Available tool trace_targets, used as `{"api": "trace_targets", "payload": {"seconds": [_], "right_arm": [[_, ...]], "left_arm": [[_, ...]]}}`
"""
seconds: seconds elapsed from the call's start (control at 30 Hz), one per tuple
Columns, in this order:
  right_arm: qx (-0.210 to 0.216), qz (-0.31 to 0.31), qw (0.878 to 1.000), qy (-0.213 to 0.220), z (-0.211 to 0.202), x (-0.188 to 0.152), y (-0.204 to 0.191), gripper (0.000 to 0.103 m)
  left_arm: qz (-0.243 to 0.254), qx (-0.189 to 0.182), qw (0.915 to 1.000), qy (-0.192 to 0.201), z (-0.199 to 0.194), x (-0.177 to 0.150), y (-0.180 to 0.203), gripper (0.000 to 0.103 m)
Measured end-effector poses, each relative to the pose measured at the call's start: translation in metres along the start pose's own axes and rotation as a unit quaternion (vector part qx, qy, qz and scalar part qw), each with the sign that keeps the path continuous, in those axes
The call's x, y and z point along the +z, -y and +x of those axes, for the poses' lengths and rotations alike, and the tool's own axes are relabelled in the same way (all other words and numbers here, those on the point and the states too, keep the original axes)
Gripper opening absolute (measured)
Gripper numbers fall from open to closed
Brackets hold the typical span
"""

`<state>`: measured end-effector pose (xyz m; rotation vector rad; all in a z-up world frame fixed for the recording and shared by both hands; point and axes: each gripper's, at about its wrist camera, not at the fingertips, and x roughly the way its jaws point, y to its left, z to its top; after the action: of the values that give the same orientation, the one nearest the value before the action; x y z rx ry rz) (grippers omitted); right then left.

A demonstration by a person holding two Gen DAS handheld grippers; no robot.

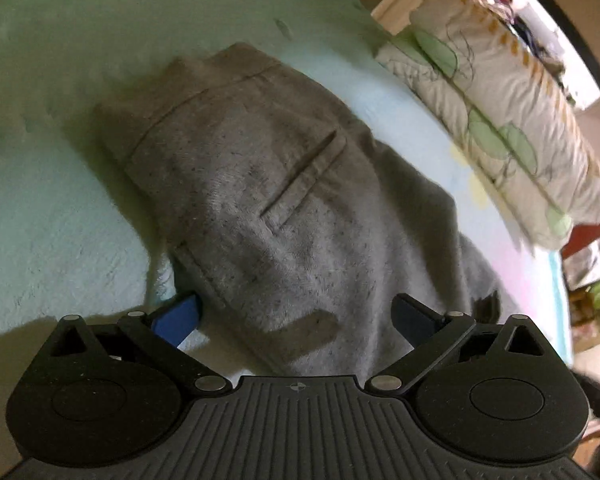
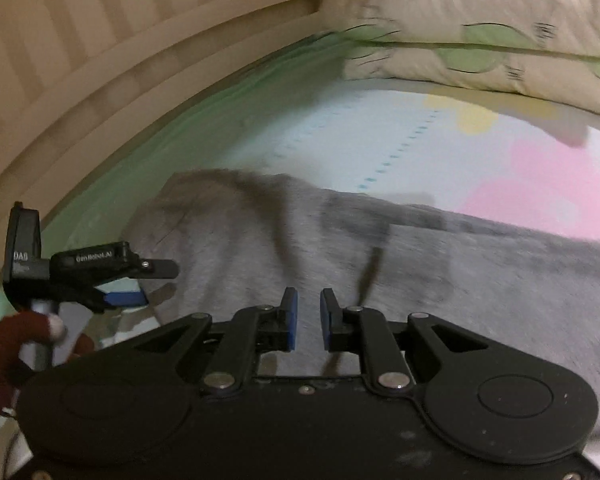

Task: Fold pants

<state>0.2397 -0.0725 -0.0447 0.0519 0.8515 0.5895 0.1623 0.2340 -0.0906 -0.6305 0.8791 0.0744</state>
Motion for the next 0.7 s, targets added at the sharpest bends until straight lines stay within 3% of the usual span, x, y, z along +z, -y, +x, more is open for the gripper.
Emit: {"api": "trace_targets", "payload": {"seconds": [0.27, 0.37, 0.5, 0.7], "right_arm": [[0.023, -0.022, 1.000, -0.002, 0.000, 0.004, -0.010, 0.016], [0.034, -0.031, 0.999, 0.003, -0.009, 0.000, -0.013, 0.016], [0.043, -0.068, 0.997, 0.009, -0.030, -0.012, -0.017, 0.016], [0.039, -0.055, 0.998, 0.008, -0.030, -0.013, -0.007, 0.017]], "left_arm": [[0.034, 0.056, 0.9958, -0.064, 0.019, 0.019, 0.022, 0.102], [0.069, 0.089, 0.9898, -0.087, 0.033, 0.023, 0.043, 0.102], [0.069, 0.122, 0.9841, -0.108, 0.042, 0.022, 0.054, 0.102], [0.054, 0.103, 0.9833, -0.140, 0.042, 0.025, 0.042, 0.102]]}}
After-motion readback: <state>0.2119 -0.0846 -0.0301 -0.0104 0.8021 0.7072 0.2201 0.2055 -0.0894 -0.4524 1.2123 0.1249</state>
